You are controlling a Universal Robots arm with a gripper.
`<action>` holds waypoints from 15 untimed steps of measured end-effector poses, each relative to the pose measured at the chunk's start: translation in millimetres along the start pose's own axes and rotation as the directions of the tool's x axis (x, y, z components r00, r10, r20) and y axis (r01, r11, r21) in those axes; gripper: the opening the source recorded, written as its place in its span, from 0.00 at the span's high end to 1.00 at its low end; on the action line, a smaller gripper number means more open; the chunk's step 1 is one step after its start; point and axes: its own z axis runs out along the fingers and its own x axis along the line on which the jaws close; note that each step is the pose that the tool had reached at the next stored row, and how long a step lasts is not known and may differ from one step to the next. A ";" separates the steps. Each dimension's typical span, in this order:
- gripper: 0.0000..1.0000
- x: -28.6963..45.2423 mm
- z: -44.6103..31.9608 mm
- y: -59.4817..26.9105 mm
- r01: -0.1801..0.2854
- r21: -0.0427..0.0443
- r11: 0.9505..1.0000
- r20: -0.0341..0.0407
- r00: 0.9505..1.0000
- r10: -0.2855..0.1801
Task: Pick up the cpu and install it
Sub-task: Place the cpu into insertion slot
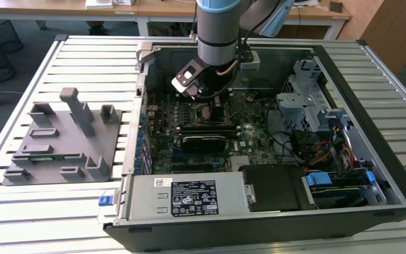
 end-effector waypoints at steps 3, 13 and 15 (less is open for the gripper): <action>0.46 0.1 1.5 0.0 0.000 0.000 1.000 -0.002 1.000 0.000; 0.46 0.4 5.4 -0.3 0.000 0.000 1.000 -0.005 1.000 0.000; 0.46 0.3 5.4 -0.2 0.000 0.000 1.000 -0.005 1.000 0.000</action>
